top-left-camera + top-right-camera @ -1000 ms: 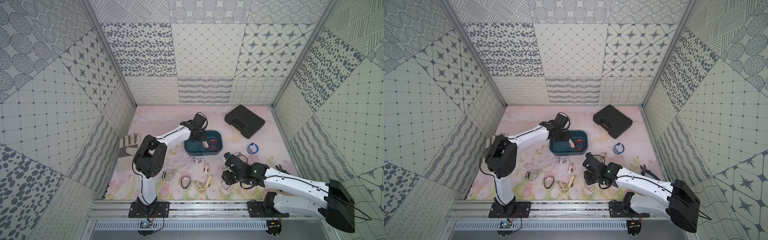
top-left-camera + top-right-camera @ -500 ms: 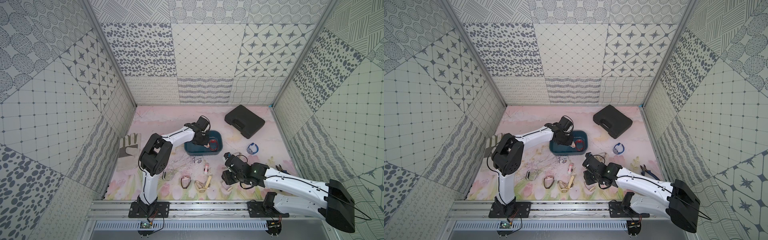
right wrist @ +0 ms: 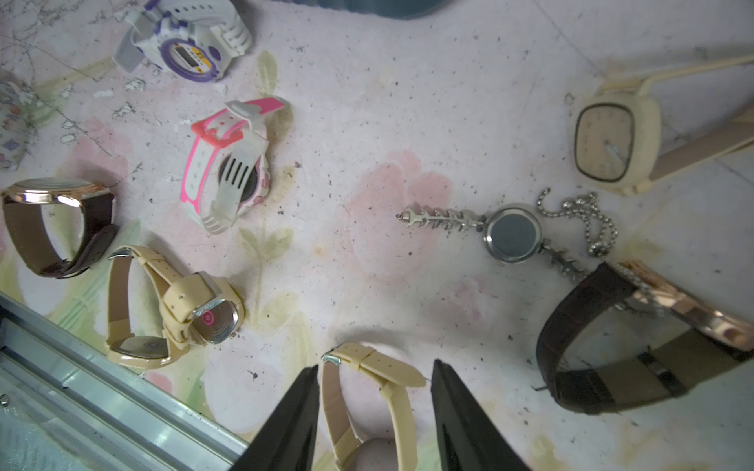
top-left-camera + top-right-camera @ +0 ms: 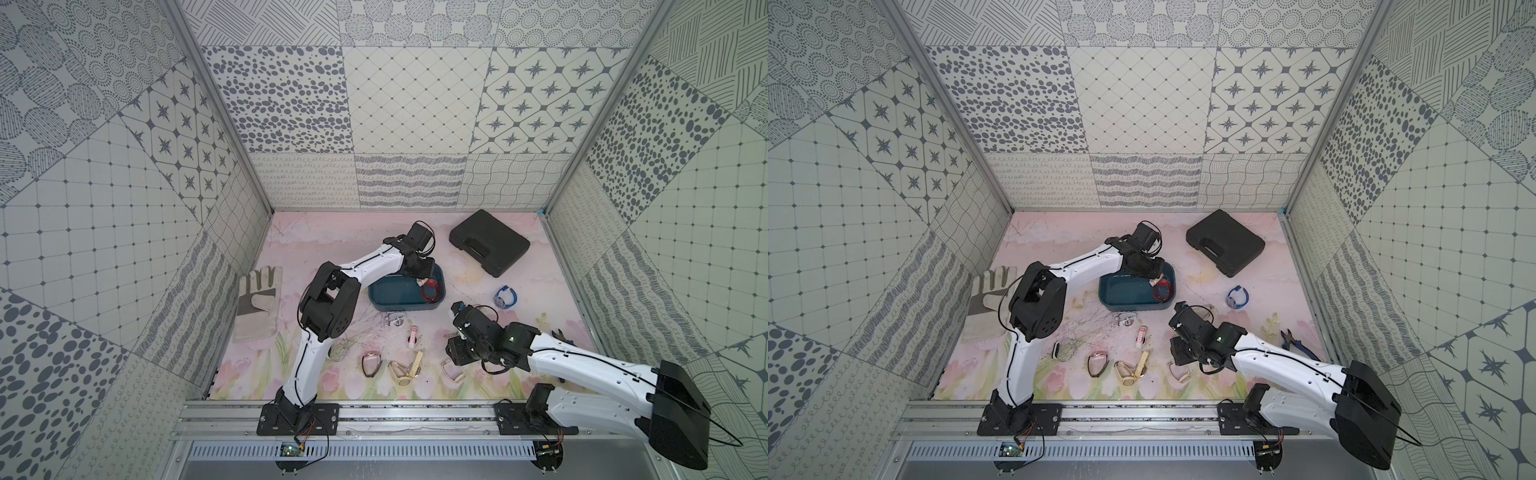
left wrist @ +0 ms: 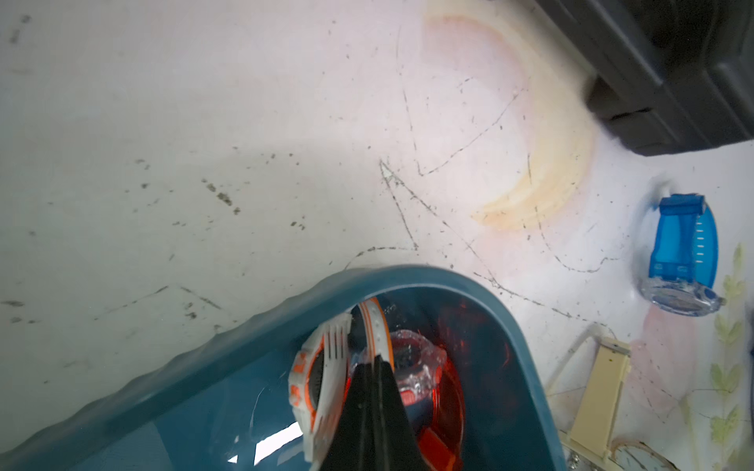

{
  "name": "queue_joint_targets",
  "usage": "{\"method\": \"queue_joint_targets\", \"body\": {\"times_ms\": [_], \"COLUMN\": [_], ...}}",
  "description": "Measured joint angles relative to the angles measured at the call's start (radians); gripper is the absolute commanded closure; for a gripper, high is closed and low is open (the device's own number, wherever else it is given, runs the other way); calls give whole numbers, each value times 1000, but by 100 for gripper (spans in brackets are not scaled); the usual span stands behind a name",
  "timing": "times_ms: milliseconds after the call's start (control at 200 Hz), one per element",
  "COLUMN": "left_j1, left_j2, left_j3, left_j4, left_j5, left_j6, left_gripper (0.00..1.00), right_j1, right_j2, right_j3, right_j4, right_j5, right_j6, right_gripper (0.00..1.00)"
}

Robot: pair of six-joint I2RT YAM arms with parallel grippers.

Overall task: Put the watch into the storage box
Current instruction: Adjust the watch in the storage box, then pick up the watch at the center of the board.

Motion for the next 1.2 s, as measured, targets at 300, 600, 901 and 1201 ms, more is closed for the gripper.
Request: {"method": "queue_joint_targets", "body": {"times_ms": [300, 600, 901, 1201], "left_j1": [-27, -27, 31, 100], "left_j2": [-79, -385, -752, -1043], "left_j3": [-136, -398, -681, -956], "left_j4": [23, 106, 200, 220], "left_j5": [4, -38, -38, -24], "left_j6": [-6, -7, -46, -96], "left_gripper": [88, 53, 46, 44], "right_j1": [-7, -24, -16, 158], "right_j2": [0, 0, 52, 87], "right_j3": [-3, -1, 72, 74], "right_j4": [1, 11, -14, -107], "right_j5": [-8, -7, -34, -42], "right_j6": [-6, -8, -20, 47], "right_gripper": [50, 46, 47, 49]}}
